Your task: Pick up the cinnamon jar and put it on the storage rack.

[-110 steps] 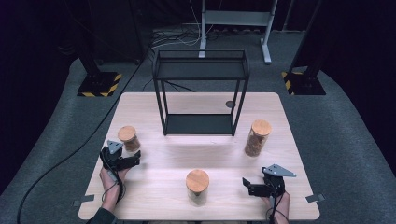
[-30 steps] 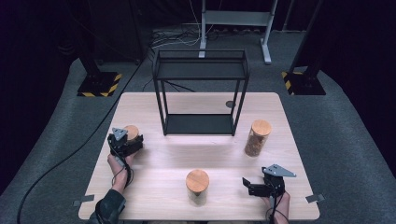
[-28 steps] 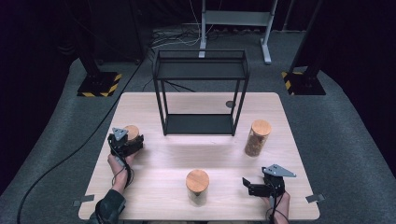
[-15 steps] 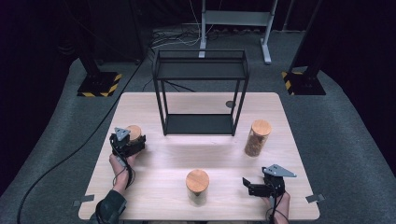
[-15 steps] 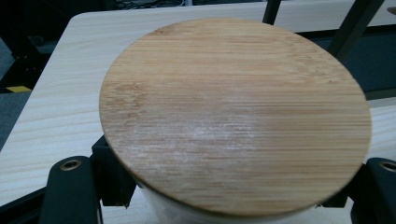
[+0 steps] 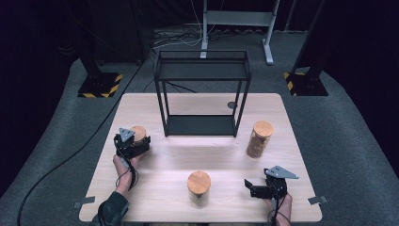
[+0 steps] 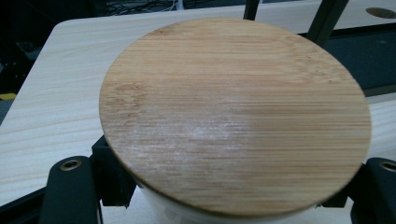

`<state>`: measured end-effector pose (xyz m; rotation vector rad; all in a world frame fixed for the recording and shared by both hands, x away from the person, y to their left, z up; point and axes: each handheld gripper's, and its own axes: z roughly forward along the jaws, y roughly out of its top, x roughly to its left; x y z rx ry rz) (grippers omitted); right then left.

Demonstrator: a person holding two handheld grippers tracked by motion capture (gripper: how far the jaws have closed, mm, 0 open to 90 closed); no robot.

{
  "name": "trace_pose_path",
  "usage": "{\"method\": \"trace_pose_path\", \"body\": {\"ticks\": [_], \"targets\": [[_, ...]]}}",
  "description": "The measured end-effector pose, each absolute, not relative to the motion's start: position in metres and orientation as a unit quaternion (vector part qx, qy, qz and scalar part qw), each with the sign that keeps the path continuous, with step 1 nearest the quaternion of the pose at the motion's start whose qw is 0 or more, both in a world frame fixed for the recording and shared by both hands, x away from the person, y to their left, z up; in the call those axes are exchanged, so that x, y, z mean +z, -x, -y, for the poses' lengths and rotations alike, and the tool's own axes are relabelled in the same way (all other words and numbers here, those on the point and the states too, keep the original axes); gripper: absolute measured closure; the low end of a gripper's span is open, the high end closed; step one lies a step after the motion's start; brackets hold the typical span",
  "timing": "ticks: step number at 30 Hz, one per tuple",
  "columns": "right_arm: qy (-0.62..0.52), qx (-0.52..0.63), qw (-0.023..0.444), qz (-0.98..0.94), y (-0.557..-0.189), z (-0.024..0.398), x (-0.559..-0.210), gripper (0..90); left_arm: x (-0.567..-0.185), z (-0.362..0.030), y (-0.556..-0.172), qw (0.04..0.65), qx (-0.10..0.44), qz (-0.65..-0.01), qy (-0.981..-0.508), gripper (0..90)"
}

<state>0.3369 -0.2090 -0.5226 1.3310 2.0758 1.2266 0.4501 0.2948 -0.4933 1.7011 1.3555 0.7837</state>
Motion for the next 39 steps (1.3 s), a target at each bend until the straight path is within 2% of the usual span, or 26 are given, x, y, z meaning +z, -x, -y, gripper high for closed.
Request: {"method": "trace_pose_path", "body": {"ticks": [39], "targets": [[-0.47,0.437,0.19,-0.743,-0.337,0.208,-0.523,1.0,-0.482,-0.27,-0.451,0.415,0.301,-0.509,-0.692,25.3]]}}
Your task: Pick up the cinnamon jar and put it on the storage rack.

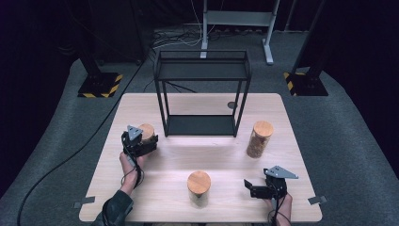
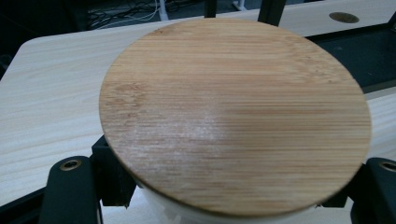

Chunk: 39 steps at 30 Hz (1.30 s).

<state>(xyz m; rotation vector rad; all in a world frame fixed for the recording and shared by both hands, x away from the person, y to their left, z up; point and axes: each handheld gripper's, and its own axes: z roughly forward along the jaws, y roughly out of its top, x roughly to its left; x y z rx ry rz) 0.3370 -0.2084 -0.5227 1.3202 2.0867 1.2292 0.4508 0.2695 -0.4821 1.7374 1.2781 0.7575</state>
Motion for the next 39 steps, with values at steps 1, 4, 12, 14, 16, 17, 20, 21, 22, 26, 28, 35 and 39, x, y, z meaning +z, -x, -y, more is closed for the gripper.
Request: {"method": "trace_pose_path", "body": {"ticks": [1,4,12,14,16,17,20,21,22,26,28,35,39], "targets": [[-0.469,0.437,0.191,-0.743,-0.337,0.208,-0.523,1.1,-0.482,-0.269,-0.451,0.415,0.301,-0.508,-0.692,25.3],[-0.469,0.436,0.191,-0.744,-0.337,0.208,-0.523,1.1,-0.483,-0.267,-0.451,0.411,0.301,-0.505,-0.697,25.3],[-0.47,0.436,0.188,-0.744,-0.337,0.208,-0.523,1.0,-0.482,-0.262,-0.453,0.412,0.298,-0.502,-0.699,25.3],[-0.469,0.436,0.189,-0.745,-0.337,0.208,-0.523,1.1,-0.482,-0.26,-0.453,0.412,0.298,-0.5,-0.701,25.3],[-0.469,0.436,0.189,-0.745,-0.338,0.208,-0.523,1.0,-0.481,-0.259,-0.454,0.412,0.297,-0.498,-0.703,25.3],[-0.469,0.436,0.189,-0.744,-0.337,0.208,-0.523,1.0,-0.481,-0.258,-0.454,0.413,0.297,-0.498,-0.702,25.3],[-0.469,0.435,0.189,-0.745,-0.338,0.208,-0.523,1.0,-0.481,-0.257,-0.454,0.413,0.296,-0.497,-0.704,25.3],[-0.469,0.435,0.189,-0.745,-0.338,0.208,-0.523,1.0,-0.481,-0.256,-0.454,0.414,0.296,-0.496,-0.704,25.3],[-0.469,0.435,0.189,-0.745,-0.338,0.208,-0.523,1.0,-0.481,-0.256,-0.455,0.414,0.295,-0.496,-0.704,25.3],[-0.469,0.434,0.189,-0.746,-0.338,0.208,-0.523,1.1,-0.48,-0.253,-0.455,0.416,0.294,-0.495,-0.705,25.3],[-0.469,0.434,0.189,-0.746,-0.338,0.208,-0.523,1.1,-0.479,-0.252,-0.455,0.415,0.294,-0.492,-0.706,25.3],[-0.469,0.435,0.189,-0.745,-0.338,0.208,-0.523,1.1,-0.478,-0.248,-0.456,0.418,0.294,-0.489,-0.707,25.3],[-0.469,0.434,0.189,-0.745,-0.338,0.208,-0.523,1.1,-0.477,-0.246,-0.456,0.418,0.293,-0.486,-0.709,25.3]]}}
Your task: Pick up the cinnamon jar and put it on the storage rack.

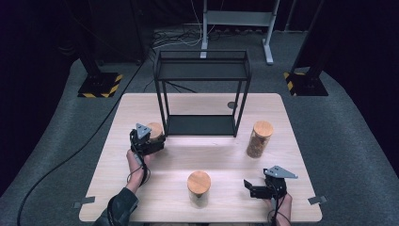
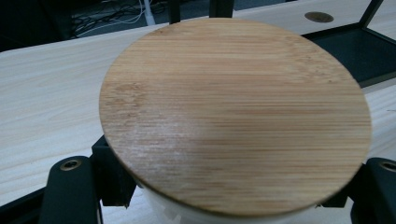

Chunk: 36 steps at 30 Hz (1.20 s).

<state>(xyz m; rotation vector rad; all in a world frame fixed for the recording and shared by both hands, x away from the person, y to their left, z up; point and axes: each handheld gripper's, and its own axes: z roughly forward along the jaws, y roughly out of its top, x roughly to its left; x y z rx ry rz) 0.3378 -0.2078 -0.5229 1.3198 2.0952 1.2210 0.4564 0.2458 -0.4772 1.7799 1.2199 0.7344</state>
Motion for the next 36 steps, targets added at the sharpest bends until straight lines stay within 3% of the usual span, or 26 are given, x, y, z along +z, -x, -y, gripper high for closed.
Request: {"method": "trace_pose_path", "body": {"ticks": [36], "targets": [[-0.472,0.432,0.189,-0.745,-0.338,0.208,-0.523,1.2,-0.469,-0.223,-0.461,0.423,0.287,-0.468,-0.721,25.3]]}}
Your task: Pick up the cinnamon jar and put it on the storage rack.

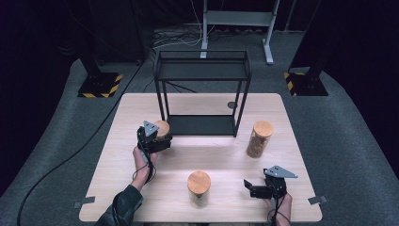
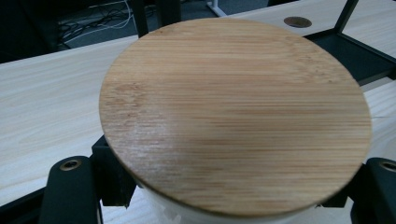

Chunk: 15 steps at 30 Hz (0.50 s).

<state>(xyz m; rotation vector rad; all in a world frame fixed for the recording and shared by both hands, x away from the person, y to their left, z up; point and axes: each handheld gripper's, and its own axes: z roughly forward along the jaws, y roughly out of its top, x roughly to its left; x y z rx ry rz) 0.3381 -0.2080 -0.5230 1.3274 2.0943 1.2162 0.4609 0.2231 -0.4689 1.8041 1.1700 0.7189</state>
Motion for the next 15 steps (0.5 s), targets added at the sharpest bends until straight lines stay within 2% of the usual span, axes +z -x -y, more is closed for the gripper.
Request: {"method": "trace_pose_path", "body": {"ticks": [15], "targets": [[-0.471,0.433,0.188,-0.745,-0.338,0.208,-0.523,1.2,-0.467,-0.21,-0.463,0.424,0.281,-0.457,-0.73,25.3]]}}
